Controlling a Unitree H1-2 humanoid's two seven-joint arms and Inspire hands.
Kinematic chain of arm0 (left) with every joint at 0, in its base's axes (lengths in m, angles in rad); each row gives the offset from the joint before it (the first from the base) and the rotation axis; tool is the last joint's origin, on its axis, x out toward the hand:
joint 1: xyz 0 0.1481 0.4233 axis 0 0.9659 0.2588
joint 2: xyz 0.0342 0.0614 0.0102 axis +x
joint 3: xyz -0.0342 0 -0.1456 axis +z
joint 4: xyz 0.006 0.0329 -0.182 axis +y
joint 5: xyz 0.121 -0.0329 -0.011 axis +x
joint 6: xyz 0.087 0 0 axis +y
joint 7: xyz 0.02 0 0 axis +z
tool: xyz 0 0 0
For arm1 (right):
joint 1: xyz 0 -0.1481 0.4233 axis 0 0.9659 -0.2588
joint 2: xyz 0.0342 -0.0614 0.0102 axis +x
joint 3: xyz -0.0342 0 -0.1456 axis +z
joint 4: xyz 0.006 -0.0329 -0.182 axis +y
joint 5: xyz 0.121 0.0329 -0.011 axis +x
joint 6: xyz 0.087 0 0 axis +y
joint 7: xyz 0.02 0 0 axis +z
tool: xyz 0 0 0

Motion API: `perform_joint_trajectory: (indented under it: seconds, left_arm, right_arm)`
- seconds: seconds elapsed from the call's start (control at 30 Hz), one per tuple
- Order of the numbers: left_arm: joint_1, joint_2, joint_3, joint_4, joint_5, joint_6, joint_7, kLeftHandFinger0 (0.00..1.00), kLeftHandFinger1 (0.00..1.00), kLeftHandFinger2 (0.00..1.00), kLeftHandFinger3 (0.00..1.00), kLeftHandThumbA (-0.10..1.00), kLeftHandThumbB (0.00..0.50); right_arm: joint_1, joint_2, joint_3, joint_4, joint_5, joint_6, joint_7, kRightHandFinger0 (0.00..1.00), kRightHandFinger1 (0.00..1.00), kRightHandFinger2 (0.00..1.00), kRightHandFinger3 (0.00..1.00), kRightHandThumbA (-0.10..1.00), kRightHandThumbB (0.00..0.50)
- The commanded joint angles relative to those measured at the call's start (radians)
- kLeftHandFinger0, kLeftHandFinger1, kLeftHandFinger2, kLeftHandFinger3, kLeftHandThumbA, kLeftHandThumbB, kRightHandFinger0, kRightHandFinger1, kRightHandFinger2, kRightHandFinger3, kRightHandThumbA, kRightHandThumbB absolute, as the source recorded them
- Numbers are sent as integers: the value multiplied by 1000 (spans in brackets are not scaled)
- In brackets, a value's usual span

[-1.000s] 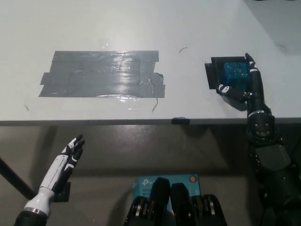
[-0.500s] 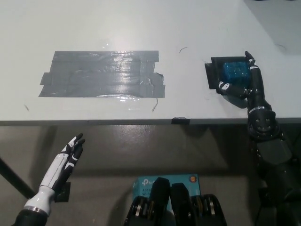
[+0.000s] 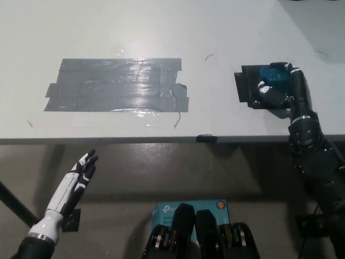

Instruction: A rubick's cube is kept in the black marked spot on the table and the robot uses its right arm to pick it up and hands it to a person

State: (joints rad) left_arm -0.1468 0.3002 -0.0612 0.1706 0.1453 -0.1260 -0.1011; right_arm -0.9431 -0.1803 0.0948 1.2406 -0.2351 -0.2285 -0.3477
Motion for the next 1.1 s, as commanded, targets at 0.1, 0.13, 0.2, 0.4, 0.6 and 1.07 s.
perform_joint_trajectory:
  seconds: [0.1, 0.13, 0.2, 0.4, 0.6, 1.07]
  left_arm:
    - [-33, 31, 5, -16, 10, -23, -15, 1000, 1000, 1000, 1000, 1000, 227]
    - [-34, 31, 5, -16, 11, -23, -14, 1000, 1000, 1000, 1000, 1000, 226]
    - [-33, 31, 4, -18, 10, -20, -16, 1000, 1000, 1000, 1000, 1000, 220]
    - [-34, 30, 4, -16, 10, -19, -17, 1000, 1000, 1000, 1000, 1000, 219]
    - [-32, 29, 8, -21, 3, -20, -17, 1000, 1000, 1000, 1000, 1000, 196]
    - [-44, 33, 3, -17, 11, -20, -19, 1000, 1000, 1000, 1000, 1000, 202]
  right_arm:
    - [-2, 5, 33, 65, -21, 1, -29, 179, 545, 917, 865, -100, 179]
    - [1, 4, 33, 65, -20, -5, -37, 193, 564, 930, 875, -100, 178]
    - [4, 2, 28, 67, -10, -12, -34, 179, 583, 964, 911, -100, 159]
    - [17, -8, -11, 23, 29, -85, -27, 127, 578, 972, 950, -100, 168]
    - [46, -9, -49, -255, 22, -47, -61, 95, 521, 886, 913, -100, 172]
    - [116, 27, -66, -1022, -12, 129, 6, 0, 354, 829, 938, -100, 133]
